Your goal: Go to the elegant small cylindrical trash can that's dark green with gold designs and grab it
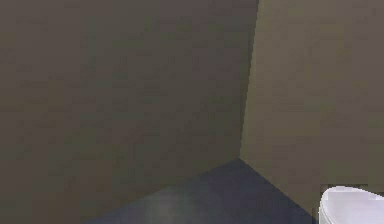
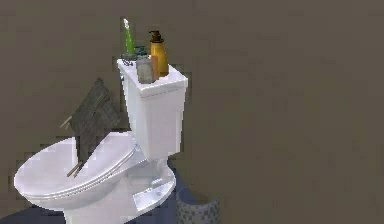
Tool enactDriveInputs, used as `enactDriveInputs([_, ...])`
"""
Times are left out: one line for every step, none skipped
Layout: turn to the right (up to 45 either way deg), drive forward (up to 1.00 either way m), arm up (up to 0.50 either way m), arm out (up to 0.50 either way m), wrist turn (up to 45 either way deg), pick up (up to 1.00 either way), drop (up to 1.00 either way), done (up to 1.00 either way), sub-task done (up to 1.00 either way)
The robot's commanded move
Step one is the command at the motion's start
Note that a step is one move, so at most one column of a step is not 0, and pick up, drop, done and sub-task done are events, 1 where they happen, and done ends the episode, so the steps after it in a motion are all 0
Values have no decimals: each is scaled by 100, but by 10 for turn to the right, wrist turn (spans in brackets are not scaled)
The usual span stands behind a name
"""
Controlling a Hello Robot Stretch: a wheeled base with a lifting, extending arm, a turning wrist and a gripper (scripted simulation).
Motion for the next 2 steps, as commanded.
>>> enactDriveInputs([0,0,22,0,0,0,0,0,0])
enactDriveInputs([0,0,0,26,0,0,0,0,0])
